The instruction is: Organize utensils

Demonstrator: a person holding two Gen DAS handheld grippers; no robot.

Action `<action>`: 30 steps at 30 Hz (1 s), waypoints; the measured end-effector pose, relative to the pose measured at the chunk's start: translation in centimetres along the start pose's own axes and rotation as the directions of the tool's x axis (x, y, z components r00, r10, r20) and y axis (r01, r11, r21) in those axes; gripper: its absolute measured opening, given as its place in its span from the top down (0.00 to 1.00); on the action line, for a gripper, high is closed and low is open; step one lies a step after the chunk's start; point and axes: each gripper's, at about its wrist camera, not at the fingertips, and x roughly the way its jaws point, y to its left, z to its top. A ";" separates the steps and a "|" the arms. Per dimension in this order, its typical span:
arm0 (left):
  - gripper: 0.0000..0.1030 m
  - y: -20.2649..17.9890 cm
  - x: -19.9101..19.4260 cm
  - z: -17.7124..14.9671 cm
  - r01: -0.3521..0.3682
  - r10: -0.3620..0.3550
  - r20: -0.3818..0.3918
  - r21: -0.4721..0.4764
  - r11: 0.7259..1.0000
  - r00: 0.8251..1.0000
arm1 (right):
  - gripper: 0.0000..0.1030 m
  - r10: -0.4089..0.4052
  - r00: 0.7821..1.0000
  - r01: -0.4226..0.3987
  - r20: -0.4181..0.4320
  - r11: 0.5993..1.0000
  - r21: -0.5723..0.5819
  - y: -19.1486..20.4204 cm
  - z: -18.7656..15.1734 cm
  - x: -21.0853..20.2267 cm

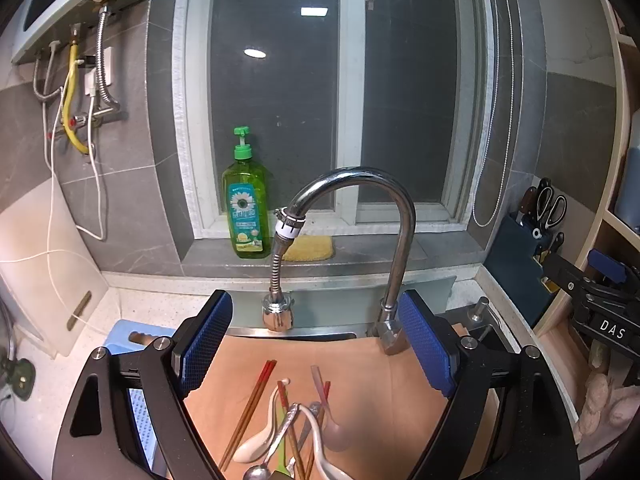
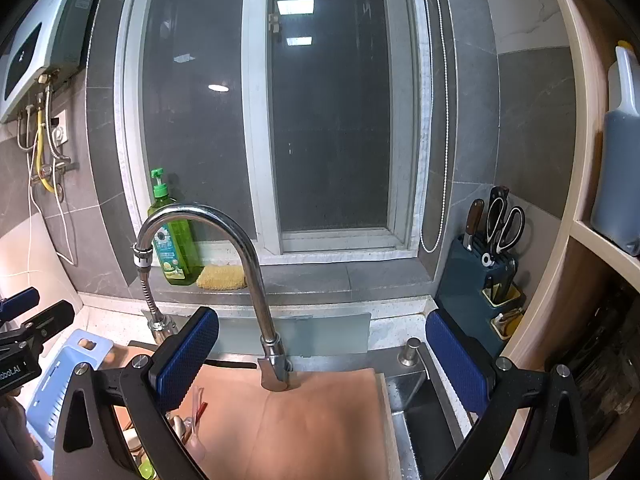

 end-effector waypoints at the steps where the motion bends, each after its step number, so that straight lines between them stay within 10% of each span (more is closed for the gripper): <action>1: 0.17 0.0 0.0 0.0 -0.001 0.001 0.002 0.002 1.000 1.000 | 0.01 -0.001 1.000 0.001 0.001 1.000 0.000 0.0 0.0 0.0; 30: 0.17 -0.4 0.2 -0.4 0.003 -0.003 0.003 0.007 1.000 1.000 | 0.01 0.000 1.000 0.000 -0.005 1.000 -0.004 -0.2 -0.2 0.1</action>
